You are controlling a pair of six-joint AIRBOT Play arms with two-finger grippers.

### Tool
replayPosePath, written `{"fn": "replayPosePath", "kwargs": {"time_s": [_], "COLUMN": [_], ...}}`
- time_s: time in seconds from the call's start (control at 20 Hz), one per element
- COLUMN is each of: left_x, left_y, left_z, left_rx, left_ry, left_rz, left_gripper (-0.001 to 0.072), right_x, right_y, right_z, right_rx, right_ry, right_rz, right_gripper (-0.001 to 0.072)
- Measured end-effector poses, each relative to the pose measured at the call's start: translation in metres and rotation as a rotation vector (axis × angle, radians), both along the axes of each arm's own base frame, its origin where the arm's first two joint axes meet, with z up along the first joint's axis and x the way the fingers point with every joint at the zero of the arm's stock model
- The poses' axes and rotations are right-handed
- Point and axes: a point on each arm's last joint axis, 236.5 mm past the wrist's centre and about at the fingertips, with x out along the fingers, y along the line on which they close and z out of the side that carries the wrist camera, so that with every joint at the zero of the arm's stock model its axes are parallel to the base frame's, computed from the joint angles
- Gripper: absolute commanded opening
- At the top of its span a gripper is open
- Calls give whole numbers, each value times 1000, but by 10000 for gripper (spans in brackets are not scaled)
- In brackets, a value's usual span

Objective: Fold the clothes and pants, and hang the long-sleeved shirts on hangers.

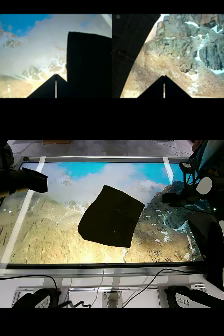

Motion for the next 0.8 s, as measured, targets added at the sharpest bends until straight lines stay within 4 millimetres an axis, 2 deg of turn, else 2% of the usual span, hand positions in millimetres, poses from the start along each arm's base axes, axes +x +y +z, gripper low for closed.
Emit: {"fn": "replayPosePath", "kwargs": {"time_s": [0.8], "left_x": [4], "left_y": [1], "left_z": [4], "left_rx": [-4], "left_ry": [-23], "left_rz": [6], "left_gripper": [20], "right_x": [1], "right_y": [0], "right_z": [0], "right_rx": [0], "right_ry": [-4], "right_rz": [-1], "right_gripper": [36]}}
